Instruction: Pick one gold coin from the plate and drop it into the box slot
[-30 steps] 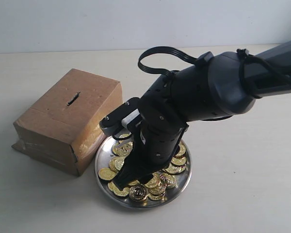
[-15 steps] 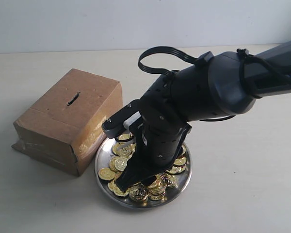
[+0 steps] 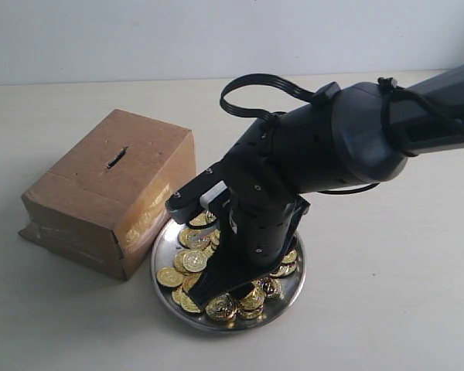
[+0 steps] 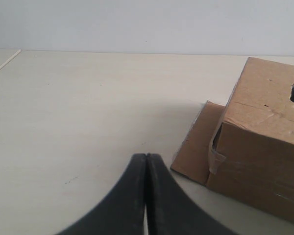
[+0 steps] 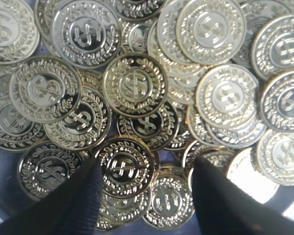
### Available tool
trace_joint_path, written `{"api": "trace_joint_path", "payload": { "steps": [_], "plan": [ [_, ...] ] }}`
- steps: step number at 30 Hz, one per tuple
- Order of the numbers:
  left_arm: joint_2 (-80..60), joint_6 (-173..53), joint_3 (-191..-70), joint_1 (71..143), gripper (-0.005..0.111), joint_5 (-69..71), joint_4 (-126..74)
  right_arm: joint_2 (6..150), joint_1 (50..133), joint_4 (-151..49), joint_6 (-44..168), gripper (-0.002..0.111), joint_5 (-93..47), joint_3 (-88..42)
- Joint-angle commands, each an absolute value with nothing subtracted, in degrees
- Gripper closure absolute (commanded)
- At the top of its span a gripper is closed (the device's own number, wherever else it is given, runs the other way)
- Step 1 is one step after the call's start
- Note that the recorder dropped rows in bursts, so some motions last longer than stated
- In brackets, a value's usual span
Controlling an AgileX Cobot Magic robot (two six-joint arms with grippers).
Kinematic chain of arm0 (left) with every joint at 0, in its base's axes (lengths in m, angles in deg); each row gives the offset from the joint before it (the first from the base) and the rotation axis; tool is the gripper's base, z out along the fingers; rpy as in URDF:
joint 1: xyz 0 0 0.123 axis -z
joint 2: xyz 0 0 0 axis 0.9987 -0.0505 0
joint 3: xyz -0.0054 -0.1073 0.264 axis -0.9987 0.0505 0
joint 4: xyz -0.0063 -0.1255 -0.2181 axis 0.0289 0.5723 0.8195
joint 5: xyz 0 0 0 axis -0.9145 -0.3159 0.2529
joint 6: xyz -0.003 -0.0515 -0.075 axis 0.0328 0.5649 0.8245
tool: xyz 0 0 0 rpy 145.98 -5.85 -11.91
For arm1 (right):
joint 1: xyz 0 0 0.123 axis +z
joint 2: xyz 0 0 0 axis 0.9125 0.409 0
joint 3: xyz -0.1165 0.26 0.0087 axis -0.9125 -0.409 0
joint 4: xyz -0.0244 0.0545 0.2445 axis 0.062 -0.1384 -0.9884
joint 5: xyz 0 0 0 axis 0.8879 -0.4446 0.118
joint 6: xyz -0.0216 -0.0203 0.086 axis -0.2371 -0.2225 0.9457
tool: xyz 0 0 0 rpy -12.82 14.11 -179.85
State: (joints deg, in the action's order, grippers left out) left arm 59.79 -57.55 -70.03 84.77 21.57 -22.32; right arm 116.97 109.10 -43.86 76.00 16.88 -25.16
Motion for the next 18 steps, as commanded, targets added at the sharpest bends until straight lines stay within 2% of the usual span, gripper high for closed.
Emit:
{"api": "trace_joint_path", "payload": {
  "steps": [1, 18],
  "plan": [
    [60.08, -57.4, -69.88, 84.94, 0.107, 20.83, -22.05, 116.84, 109.2, -43.8, 76.25, 0.055, 15.69, -24.77],
    [60.08, -57.4, -69.88, 84.94, 0.107, 20.83, -22.05, 116.84, 109.2, -44.79, 76.25, 0.055, 14.09, -24.77]
  ]
}}
